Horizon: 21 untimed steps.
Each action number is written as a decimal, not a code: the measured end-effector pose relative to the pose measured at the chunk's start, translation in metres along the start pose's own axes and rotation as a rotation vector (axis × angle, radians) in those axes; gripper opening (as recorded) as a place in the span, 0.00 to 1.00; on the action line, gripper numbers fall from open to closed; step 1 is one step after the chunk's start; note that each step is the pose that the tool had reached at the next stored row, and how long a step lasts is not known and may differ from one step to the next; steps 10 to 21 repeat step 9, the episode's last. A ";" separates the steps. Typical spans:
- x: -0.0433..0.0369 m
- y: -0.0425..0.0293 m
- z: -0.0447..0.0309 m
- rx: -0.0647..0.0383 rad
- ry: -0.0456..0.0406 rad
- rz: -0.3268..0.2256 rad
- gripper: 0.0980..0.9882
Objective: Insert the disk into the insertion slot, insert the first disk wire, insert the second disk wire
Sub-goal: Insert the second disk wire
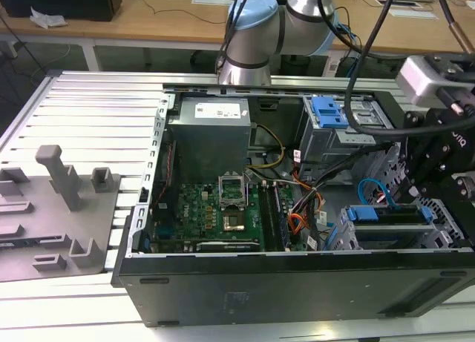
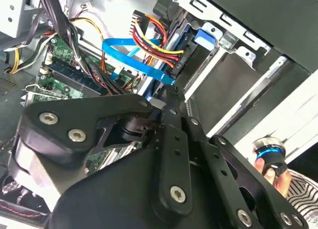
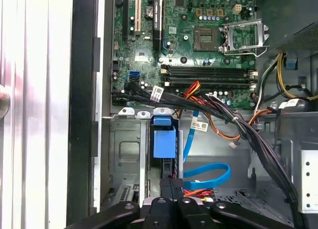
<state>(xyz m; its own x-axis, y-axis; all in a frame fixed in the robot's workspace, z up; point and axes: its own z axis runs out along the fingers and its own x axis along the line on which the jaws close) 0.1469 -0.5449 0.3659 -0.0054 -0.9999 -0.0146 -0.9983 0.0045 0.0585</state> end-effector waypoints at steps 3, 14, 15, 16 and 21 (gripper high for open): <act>0.0000 0.0079 0.0003 0.002 -0.0003 0.000 0.01; 0.0001 0.0106 0.0004 0.002 -0.0002 0.000 0.01; 0.0001 0.0106 0.0004 0.002 -0.0002 0.000 0.01; 0.0001 0.0106 0.0004 0.002 -0.0002 0.000 0.01; 0.0001 0.0106 0.0004 0.002 -0.0002 0.000 0.01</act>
